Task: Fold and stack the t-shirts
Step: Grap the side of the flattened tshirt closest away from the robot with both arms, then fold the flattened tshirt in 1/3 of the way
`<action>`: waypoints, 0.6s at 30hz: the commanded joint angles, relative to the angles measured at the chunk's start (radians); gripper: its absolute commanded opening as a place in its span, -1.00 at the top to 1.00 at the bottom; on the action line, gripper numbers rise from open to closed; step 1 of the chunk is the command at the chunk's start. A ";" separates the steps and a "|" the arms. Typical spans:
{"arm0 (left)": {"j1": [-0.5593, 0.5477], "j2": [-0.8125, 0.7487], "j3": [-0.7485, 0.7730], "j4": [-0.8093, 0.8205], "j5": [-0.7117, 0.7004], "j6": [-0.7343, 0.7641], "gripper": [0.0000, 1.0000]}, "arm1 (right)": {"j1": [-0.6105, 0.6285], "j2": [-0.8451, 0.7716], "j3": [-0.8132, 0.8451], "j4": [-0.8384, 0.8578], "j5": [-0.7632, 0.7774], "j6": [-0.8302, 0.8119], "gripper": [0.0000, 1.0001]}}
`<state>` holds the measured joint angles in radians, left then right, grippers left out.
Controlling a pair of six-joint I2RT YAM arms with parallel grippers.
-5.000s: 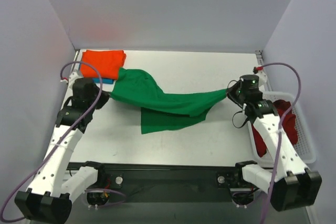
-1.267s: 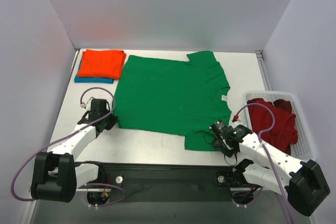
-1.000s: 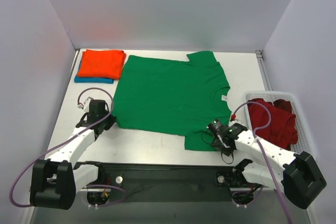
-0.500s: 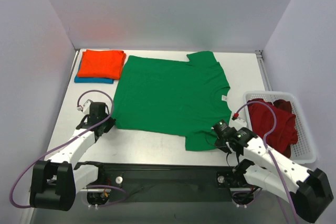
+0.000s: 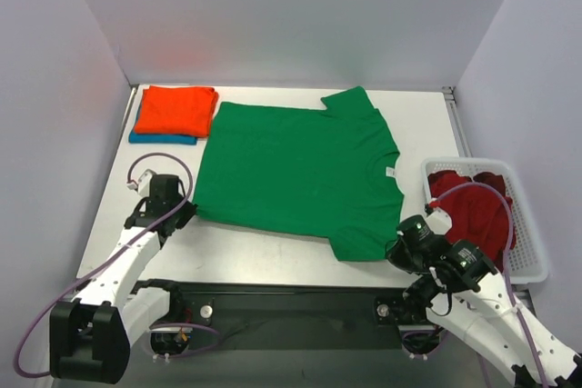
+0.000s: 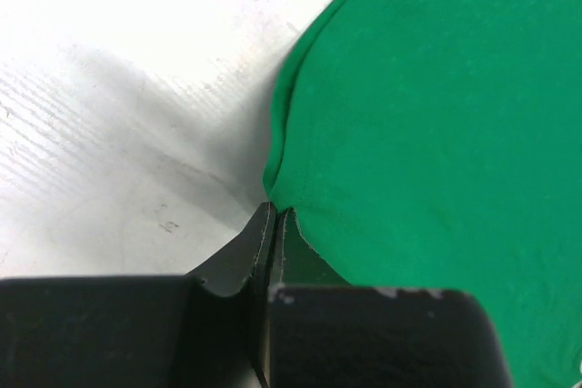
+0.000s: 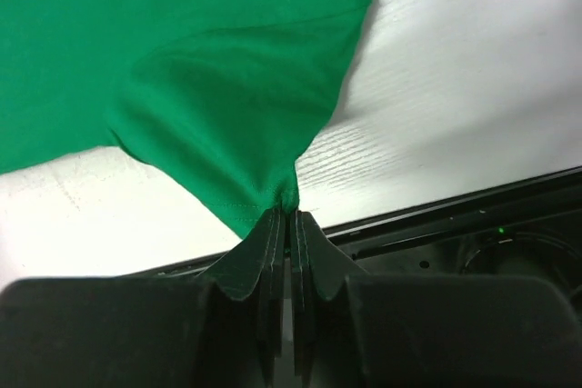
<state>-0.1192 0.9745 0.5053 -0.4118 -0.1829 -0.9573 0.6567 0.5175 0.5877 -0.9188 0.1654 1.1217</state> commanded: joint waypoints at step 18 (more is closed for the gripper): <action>-0.004 0.423 0.370 0.037 0.034 -0.044 1.00 | -0.173 0.731 0.488 0.284 0.148 -0.395 1.00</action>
<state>-0.1196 1.3479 0.7994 -0.4088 -0.1520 -0.9878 0.5217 1.2148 1.0206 -0.6918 0.3023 0.7799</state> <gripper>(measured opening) 0.032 0.043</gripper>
